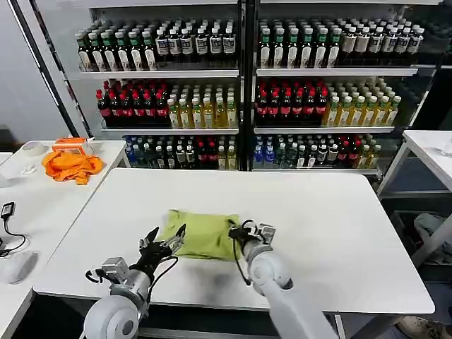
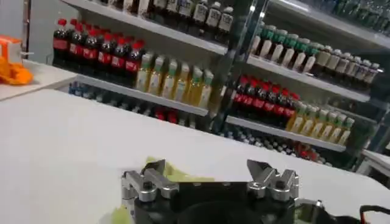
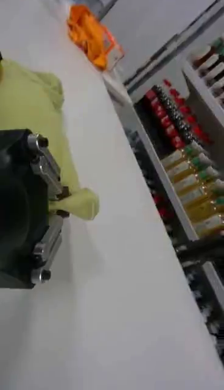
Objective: Fold and organize the clothes.
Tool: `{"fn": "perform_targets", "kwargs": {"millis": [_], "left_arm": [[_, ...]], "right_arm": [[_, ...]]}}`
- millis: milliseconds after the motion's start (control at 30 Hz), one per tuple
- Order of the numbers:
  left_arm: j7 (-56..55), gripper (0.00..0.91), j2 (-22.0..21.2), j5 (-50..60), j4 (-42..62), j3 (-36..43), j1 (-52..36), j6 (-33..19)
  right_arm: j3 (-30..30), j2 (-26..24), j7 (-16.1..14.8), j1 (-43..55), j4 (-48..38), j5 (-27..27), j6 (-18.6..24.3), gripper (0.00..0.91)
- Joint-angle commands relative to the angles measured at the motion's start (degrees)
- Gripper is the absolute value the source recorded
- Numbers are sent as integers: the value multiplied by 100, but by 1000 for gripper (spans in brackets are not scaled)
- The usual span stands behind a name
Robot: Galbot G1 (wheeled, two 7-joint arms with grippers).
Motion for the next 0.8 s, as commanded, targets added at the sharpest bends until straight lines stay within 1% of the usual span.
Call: {"fn": "perform_targets", "kwargs": {"millis": [33, 100, 133, 167, 233, 267, 300, 333, 367, 433, 467, 500, 533, 600, 633, 700, 733, 800], "left_arm": [[9, 907, -20, 3, 7, 5, 8, 10], [11, 907, -33, 1, 5, 20, -5, 14], [11, 907, -37, 1, 4, 30, -7, 15], [13, 907, -46, 2, 1, 47, -11, 14], [17, 907, -66, 13, 6, 73, -10, 14], [22, 907, -89, 32, 16, 95, -10, 13], [25, 907, -108, 48, 24, 106, -11, 10], [25, 907, -124, 62, 29, 111, -10, 10], [26, 907, -149, 79, 32, 116, -5, 6], [28, 907, -174, 107, 22, 116, 10, 5], [36, 907, -175, 144, 5, 115, 33, 1], [45, 907, -174, 178, -4, 111, 48, -11], [49, 907, -173, 198, -18, 108, 67, -14], [57, 907, -162, 298, -61, 96, 113, -58], [64, 907, -159, 355, -89, 94, 131, -104], [73, 907, -145, 514, -134, 95, 183, -180], [86, 907, -134, 628, -175, 102, 225, -225], [126, 907, -117, 819, -194, 120, 267, -289]], "right_arm": [[365, -1207, -560, 286, -117, -520, -339, 0], [438, -1513, -736, 356, -170, -609, -416, 0], [462, -1570, -790, 377, -199, -646, -420, 0], [503, -1696, -934, 412, -236, -764, -425, 0], [556, -1777, -1092, 486, -326, -968, -391, 0], [578, -1787, -1192, 553, -465, -1198, -283, 20], [590, -1768, -1248, 595, -539, -1388, -179, 453], [601, -1752, -1324, 613, -606, -1506, -95, 856], [627, -1711, -1456, 622, -620, -1713, 44, 907], [665, -1659, -1480, 559, -475, -1726, 231, 907], [693, -1611, -1403, 432, -254, -1741, 445, 907], [713, -1593, -1320, 337, -96, -1856, 759, 907], [743, -1580, -1289, 236, 96, -1966, 886, 907], [880, -1569, -1186, -174, 504, -2545, 1298, 907], [949, -1584, -1171, -390, 622, -2704, 1466, 907], [1101, -1598, -1062, -788, 944, -2837, 1656, 907], [1295, -1592, -984, -1164, 1230, -2896, 1777, 907], [1495, -1561, -926, -1458, 1450, -2930, 1799, 907]]}}
